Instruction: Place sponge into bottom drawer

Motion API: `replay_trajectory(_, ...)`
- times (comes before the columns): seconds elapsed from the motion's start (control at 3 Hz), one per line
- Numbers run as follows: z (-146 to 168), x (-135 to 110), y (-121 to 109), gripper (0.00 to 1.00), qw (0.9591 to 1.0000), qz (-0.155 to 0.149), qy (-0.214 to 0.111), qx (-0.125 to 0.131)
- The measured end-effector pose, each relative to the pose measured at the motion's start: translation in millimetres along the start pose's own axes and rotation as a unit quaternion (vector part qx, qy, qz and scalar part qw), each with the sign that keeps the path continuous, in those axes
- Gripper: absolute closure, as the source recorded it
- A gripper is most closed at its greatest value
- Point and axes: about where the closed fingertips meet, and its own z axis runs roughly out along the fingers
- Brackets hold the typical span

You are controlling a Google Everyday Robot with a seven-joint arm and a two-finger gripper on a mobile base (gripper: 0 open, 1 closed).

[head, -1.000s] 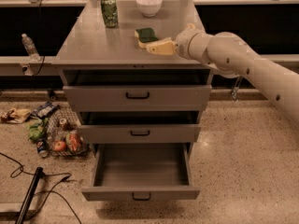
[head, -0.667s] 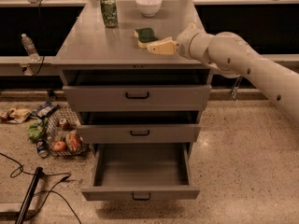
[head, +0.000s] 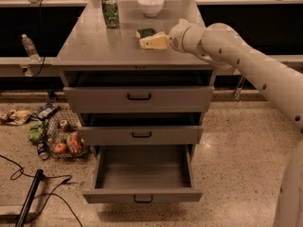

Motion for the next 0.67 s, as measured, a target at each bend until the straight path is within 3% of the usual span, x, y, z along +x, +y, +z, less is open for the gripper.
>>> replay_trajectory(0.67, 46, 12, 6, 0.00, 0.9997, 0.011, 0.016, -0.017)
